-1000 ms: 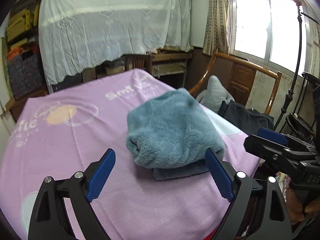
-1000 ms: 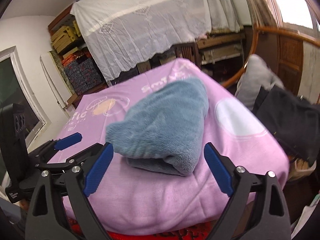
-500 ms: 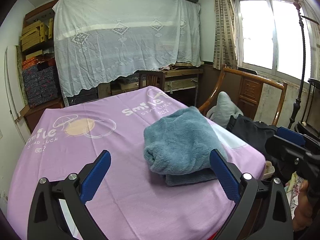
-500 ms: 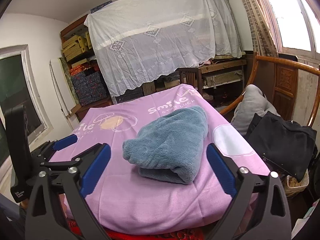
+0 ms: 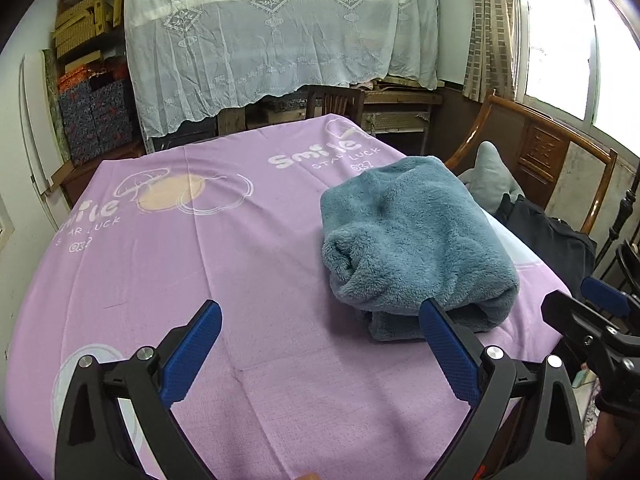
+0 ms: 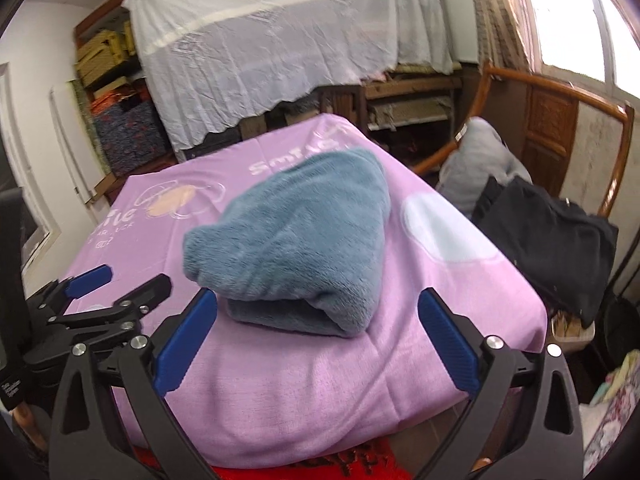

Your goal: Fold large clothes

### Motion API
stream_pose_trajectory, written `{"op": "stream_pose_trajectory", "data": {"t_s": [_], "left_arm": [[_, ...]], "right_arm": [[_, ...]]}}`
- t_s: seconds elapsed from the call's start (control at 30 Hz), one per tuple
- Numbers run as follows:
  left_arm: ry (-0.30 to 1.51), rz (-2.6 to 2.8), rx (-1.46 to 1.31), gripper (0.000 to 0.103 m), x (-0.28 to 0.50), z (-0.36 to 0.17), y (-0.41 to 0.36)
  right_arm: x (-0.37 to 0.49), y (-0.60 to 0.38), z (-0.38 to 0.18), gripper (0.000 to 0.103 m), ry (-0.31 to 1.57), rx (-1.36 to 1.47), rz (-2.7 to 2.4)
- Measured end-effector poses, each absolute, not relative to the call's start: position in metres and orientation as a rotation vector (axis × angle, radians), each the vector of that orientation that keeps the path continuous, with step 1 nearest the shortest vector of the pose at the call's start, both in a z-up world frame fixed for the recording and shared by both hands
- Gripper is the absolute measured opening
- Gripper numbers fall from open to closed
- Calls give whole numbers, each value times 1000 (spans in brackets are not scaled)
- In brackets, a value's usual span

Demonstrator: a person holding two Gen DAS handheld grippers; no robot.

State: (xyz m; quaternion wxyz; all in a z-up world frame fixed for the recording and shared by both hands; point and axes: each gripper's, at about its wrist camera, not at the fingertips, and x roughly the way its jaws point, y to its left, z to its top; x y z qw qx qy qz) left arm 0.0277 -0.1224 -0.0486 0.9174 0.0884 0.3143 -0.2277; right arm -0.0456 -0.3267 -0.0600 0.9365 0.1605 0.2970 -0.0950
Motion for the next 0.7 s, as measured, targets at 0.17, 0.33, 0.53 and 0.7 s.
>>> {"op": "stream_pose_trajectory", "data": {"t_s": [0.17,0.33,0.53,0.7], "left_arm": [[639,-480,206,99,13,-43,-124],[606,-494,194,99,-7,-29,-118],[577,-519,147,99,-19,-18,-105],[573,-477,156,99,-19,-17,-106]], "right_arm": [[-52,-327,-63,98,631,330,-216],[-63,-313,-54,98,612,268,-214],[-79,-303,-38,98,557,259,-185],[-82,-296,-35,98,552,246,-172]]}}
